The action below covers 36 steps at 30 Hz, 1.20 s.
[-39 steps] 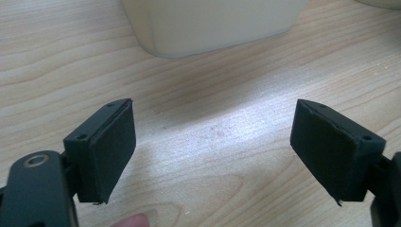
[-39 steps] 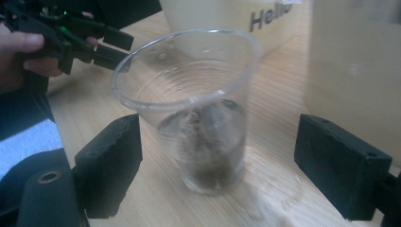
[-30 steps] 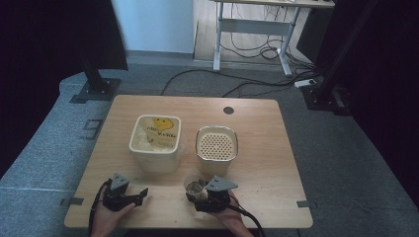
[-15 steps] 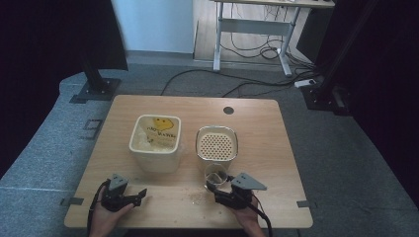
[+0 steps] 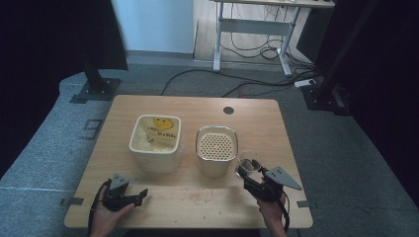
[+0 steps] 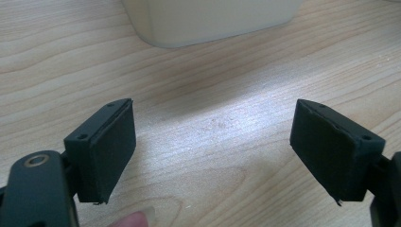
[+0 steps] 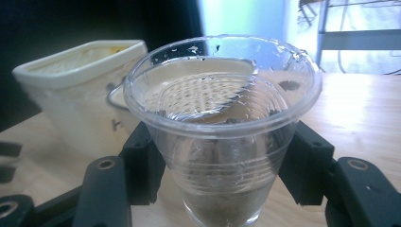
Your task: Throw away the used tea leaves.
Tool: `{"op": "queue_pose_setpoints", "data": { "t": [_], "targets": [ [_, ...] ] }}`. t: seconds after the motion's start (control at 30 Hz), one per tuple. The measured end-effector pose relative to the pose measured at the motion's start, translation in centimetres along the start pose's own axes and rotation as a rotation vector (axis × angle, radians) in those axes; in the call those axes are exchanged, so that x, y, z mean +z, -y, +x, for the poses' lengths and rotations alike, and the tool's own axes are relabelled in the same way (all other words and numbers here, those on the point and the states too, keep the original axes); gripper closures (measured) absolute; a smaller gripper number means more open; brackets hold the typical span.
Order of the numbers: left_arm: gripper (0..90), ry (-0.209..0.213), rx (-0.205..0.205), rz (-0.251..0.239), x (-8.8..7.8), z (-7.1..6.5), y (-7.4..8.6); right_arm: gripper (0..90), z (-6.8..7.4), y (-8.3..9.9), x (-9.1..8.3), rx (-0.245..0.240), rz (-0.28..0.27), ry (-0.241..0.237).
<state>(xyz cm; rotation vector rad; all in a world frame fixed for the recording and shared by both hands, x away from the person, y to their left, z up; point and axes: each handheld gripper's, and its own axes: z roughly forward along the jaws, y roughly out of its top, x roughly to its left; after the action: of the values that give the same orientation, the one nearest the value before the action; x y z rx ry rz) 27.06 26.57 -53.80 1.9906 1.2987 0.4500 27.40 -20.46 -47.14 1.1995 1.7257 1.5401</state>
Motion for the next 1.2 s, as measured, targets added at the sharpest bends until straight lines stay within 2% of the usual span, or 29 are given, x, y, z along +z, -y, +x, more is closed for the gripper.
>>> {"op": "queue_pose_setpoints", "data": {
  "t": [0.3,0.43,0.47,0.6,0.7,0.87,1.2],
  "targets": [
    [15.2,0.01,-0.003,0.003,0.2,-0.1,-0.1,40.3,-1.2,-1.7,0.2,0.012,-0.044,0.048],
    [15.4,0.008,0.001,0.006,0.2,0.0,-0.1,40.2,-1.8,-2.9,0.4,0.019,-0.062,0.061],
    [15.9,0.007,0.001,0.005,0.3,0.1,-0.1,40.2,-2.1,-3.9,0.5,0.023,-0.069,0.067],
    [16.0,0.009,0.002,0.006,0.2,0.1,0.0,40.2,-2.4,-5.1,0.9,0.012,-0.07,0.087],
    [16.0,0.008,0.01,0.01,0.1,0.0,0.1,40.3,-2.4,-6.4,1.8,-0.039,-0.044,0.13],
    [16.0,0.009,0.013,0.015,0.2,0.1,0.1,40.4,-2.1,-7.3,2.8,-0.072,-0.021,0.137],
    [16.1,0.003,0.028,0.017,0.2,-0.1,0.2,40.8,-0.4,-8.1,4.5,-0.194,0.027,0.184]
  ]
}}
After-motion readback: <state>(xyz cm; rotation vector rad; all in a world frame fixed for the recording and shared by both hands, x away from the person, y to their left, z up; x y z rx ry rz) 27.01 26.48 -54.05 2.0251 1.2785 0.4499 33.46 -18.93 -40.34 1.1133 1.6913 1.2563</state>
